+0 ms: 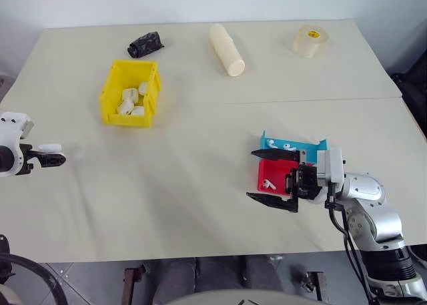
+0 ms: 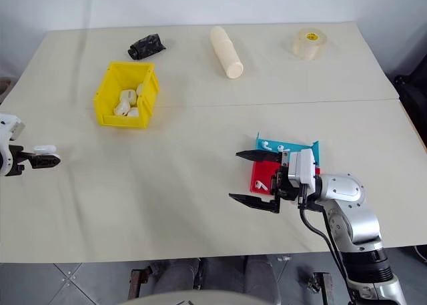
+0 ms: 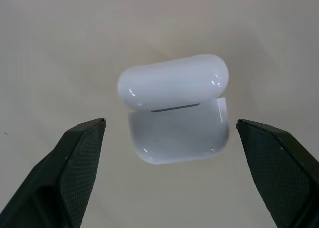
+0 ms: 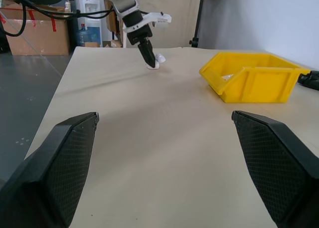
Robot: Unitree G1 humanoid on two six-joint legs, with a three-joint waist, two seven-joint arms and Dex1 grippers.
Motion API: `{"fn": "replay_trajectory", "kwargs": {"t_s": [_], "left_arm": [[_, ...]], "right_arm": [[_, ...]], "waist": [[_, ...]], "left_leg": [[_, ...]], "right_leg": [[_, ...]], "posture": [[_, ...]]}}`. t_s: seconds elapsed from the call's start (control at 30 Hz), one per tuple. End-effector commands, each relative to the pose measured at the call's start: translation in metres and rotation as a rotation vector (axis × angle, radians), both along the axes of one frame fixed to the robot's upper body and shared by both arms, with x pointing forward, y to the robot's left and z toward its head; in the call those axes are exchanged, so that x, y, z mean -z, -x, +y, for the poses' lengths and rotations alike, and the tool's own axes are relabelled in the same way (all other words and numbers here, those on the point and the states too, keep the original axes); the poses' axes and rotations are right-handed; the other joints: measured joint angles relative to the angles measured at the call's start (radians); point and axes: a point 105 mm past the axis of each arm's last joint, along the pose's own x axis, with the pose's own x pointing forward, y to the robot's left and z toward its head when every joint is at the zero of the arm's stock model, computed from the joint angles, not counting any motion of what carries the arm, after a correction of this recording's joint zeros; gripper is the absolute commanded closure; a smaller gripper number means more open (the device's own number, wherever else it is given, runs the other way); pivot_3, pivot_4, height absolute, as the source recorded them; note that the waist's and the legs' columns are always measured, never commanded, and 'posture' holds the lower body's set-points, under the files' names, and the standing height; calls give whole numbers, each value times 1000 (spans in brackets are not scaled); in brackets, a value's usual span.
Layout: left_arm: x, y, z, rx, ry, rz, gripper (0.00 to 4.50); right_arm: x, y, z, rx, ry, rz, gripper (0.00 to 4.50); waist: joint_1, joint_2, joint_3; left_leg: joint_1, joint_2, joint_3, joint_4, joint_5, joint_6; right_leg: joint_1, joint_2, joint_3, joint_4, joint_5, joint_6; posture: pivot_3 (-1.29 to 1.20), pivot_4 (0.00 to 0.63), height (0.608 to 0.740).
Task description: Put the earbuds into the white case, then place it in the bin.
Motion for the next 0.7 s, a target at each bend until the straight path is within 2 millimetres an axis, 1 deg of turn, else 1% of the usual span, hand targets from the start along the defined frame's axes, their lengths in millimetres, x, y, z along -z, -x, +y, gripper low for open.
{"fn": "replay_trajectory", "kwargs": {"t_s": [0.03,0.23,0.37,0.7], "left_arm": [[-2,4,6,-62,14,16,29],[6,3,0,-127,81,22,29],[6,-1,-3,-155,117,2,29],[7,-9,-11,-141,126,-5,29]], "right_arm": [[-9,5,0,-7,-12,-46,0],[-8,4,0,-13,-10,-39,0],[-9,2,2,-22,-10,-41,0],[-8,1,6,-31,-19,-43,0]], "waist": [[0,0,0],[2,0,0],[4,0,0],[7,0,0]], "left_leg": [[0,0,0,0,0,0],[0,0,-1,1,0,0],[0,0,-1,3,0,0],[0,-1,-2,4,0,0]], "right_leg": [[0,0,0,0,0,0],[0,0,0,2,0,0],[0,-1,0,4,0,0],[0,-1,0,7,0,0]], "posture": [[0,150,740],[0,150,740],[0,150,740],[0,150,740]]}}
